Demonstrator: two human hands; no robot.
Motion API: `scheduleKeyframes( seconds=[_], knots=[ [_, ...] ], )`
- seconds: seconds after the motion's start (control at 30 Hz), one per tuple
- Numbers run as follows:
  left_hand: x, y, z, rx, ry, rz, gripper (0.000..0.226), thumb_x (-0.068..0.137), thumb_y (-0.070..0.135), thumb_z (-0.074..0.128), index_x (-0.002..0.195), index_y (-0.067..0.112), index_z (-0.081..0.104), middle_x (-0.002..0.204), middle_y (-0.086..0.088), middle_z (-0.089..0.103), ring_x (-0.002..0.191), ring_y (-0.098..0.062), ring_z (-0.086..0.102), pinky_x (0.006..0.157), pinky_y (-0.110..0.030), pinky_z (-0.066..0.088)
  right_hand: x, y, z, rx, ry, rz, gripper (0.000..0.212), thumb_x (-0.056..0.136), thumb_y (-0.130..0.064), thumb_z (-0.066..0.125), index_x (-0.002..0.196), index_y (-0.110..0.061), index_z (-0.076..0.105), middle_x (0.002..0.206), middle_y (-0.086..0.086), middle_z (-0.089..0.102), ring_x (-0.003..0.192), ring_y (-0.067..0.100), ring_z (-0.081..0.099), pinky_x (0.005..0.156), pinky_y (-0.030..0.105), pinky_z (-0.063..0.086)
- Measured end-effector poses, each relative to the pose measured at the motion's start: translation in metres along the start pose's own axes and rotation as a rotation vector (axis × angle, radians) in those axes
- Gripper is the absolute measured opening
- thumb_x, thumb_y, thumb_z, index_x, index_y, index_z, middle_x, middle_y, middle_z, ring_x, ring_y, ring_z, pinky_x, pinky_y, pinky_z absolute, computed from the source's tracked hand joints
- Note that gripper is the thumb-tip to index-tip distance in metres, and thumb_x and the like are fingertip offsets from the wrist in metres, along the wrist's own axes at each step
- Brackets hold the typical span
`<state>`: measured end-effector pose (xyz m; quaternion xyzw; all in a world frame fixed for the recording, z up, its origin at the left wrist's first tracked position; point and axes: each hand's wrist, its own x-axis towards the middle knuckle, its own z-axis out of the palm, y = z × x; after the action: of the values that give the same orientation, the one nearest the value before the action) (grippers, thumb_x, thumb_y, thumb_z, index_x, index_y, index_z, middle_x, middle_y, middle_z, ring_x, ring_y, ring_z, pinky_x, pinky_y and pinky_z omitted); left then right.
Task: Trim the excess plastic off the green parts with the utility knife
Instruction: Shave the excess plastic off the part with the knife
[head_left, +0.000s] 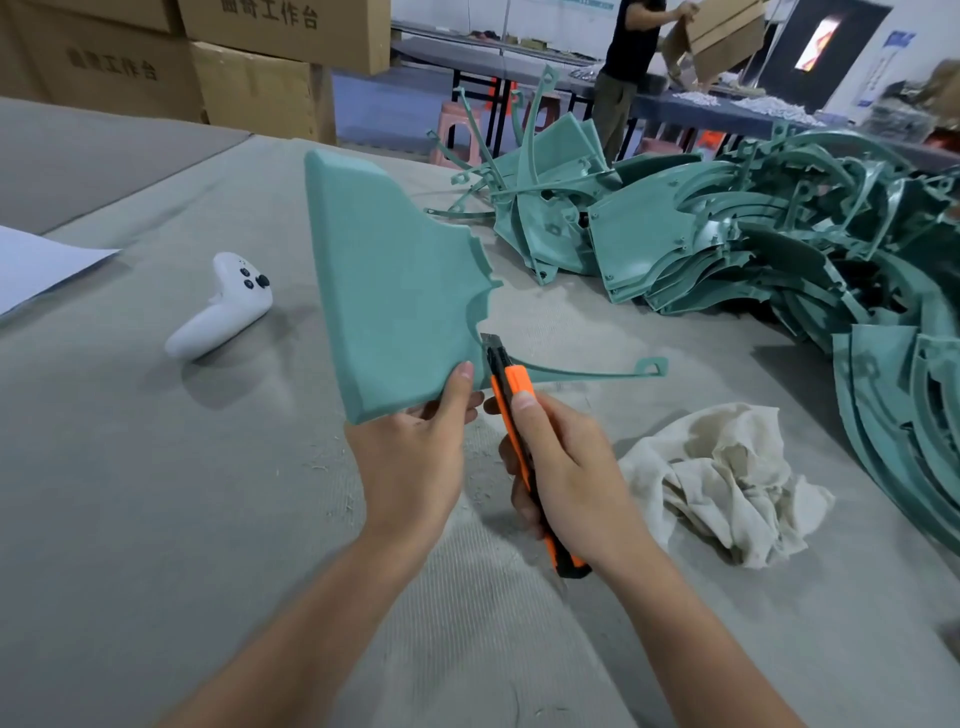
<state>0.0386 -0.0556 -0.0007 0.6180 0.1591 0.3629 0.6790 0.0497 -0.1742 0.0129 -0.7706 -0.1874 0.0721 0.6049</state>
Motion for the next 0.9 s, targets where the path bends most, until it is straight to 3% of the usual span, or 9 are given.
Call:
scheduleKeyframes(
  seconds=[0.13, 0.27, 0.43, 0.53, 0.63, 0.9],
  knots=[
    [0.0005, 0.0004, 0.0001, -0.098, 0.013, -0.049, 0.007, 0.087, 0.010, 0.071, 0.081, 0.014, 0.073, 0.070, 0.001, 0.075, 0.066, -0.018, 0.073, 0.060, -0.025, 0.059, 0.0013, -0.0015, -0.0028, 0.037, -0.018, 0.032, 0.037, 0.105, -0.037, 0.039, 0.096, -0.009, 0.062, 0.062, -0.004, 0.052, 0.039, 0.014, 0.045, 0.035, 0.024, 0.034],
    [0.0009, 0.0012, 0.0003, -0.108, 0.000, -0.061, 0.020, 0.087, 0.009, 0.071, 0.073, 0.023, 0.075, 0.069, 0.000, 0.074, 0.067, -0.019, 0.074, 0.062, -0.027, 0.059, 0.0019, -0.0028, -0.0053, 0.061, -0.034, 0.047, 0.037, 0.105, -0.037, 0.040, 0.097, -0.010, 0.063, 0.063, -0.002, 0.052, 0.039, 0.017, 0.044, 0.034, 0.025, 0.034],
    [0.0005, 0.0017, 0.0005, -0.145, 0.002, -0.073, 0.006, 0.087, 0.008, 0.070, 0.090, 0.004, 0.072, 0.072, -0.002, 0.075, 0.067, -0.021, 0.074, 0.060, -0.026, 0.059, 0.0013, -0.0035, -0.0062, 0.070, -0.041, 0.035, 0.036, 0.105, -0.038, 0.040, 0.095, -0.012, 0.063, 0.065, 0.000, 0.053, 0.038, 0.016, 0.044, 0.034, 0.025, 0.035],
    [-0.0003, 0.0038, 0.0003, -0.135, 0.001, -0.069, 0.004, 0.086, 0.008, 0.070, 0.084, 0.011, 0.072, 0.072, -0.002, 0.075, 0.067, -0.021, 0.074, 0.061, -0.029, 0.060, 0.0010, -0.0037, -0.0059, 0.068, -0.042, 0.046, 0.037, 0.105, -0.039, 0.040, 0.096, -0.011, 0.063, 0.065, -0.002, 0.053, 0.039, 0.016, 0.045, 0.035, 0.025, 0.035],
    [-0.0006, 0.0064, 0.0015, -0.133, 0.012, -0.075, 0.017, 0.086, 0.007, 0.070, 0.074, 0.019, 0.071, 0.069, -0.002, 0.074, 0.066, -0.021, 0.074, 0.060, -0.029, 0.060, 0.0011, -0.0045, -0.0054, 0.069, -0.044, 0.060, 0.039, 0.105, -0.039, 0.039, 0.097, -0.008, 0.062, 0.064, -0.002, 0.053, 0.039, 0.015, 0.044, 0.035, 0.024, 0.034],
    [-0.0033, 0.0093, 0.0033, -0.184, 0.023, -0.110, 0.005, 0.088, 0.005, 0.067, 0.086, 0.009, 0.071, 0.073, -0.004, 0.075, 0.066, -0.022, 0.074, 0.062, -0.028, 0.060, 0.0001, -0.0045, -0.0014, 0.143, -0.047, 0.097, 0.044, 0.106, -0.036, 0.037, 0.099, 0.002, 0.056, 0.066, 0.001, 0.052, 0.037, 0.014, 0.040, 0.035, 0.025, 0.033]
  ],
)
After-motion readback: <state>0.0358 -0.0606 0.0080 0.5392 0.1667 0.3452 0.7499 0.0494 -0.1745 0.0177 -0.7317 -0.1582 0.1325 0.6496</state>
